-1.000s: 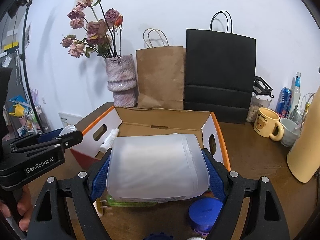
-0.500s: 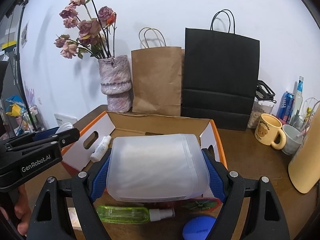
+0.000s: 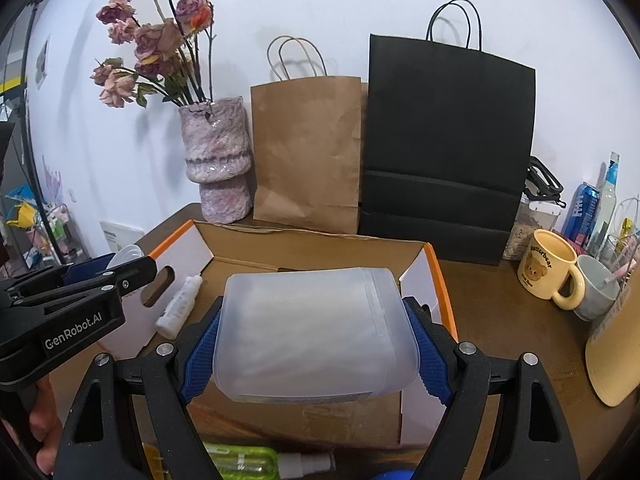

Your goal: Organize rigid objects

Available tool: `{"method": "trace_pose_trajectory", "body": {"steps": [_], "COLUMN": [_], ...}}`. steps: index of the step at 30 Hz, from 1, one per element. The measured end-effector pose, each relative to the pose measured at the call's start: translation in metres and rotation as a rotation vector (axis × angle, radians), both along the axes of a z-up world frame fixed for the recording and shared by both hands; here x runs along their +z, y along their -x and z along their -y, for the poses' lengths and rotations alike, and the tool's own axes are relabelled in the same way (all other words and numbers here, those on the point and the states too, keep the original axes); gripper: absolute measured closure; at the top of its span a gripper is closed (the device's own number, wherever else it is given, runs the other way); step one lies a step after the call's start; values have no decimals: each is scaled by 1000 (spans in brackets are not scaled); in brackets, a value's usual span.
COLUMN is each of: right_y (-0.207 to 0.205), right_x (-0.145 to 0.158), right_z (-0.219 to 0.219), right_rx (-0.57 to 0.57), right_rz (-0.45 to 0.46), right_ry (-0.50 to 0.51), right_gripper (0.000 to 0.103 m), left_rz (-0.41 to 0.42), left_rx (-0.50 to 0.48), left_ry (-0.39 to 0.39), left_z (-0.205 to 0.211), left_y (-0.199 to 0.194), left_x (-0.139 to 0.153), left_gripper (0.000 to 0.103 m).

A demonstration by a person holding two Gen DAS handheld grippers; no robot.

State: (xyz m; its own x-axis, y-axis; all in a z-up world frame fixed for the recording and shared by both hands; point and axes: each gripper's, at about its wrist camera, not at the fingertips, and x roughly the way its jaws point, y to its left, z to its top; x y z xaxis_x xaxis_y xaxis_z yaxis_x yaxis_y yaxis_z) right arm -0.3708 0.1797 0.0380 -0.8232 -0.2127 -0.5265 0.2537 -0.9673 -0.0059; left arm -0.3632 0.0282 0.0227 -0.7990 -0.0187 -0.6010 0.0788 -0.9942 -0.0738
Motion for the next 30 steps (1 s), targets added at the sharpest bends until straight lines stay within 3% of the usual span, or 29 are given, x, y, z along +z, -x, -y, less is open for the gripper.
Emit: {"method": "trace_pose_trajectory", "body": {"steps": [13, 24, 25, 28, 29, 30], "right_y": [37, 46, 46, 46, 46, 46], "right_x": [-16, -24, -23, -20, -20, -19], "right_z": [-3, -6, -7, -11, -13, -14], "right_rx": [4, 1, -9, -20, -23, -24], "right_rz": [51, 87, 87, 90, 91, 90], "right_ry": [-35, -40, -40, -38, -37, -37], "right_gripper": [16, 15, 14, 14, 14, 14], "left_rz": [34, 48, 49, 42, 32, 26], "left_rx": [6, 15, 17, 47, 53, 53], "left_ry": [36, 57, 55, 56, 54, 49], "left_z": [-3, -5, -4, 1, 2, 3], "left_y": [35, 39, 39, 39, 38, 37], "left_x": [-14, -18, -18, -17, -16, -15], "left_gripper": [66, 65, 58, 11, 2, 0]}}
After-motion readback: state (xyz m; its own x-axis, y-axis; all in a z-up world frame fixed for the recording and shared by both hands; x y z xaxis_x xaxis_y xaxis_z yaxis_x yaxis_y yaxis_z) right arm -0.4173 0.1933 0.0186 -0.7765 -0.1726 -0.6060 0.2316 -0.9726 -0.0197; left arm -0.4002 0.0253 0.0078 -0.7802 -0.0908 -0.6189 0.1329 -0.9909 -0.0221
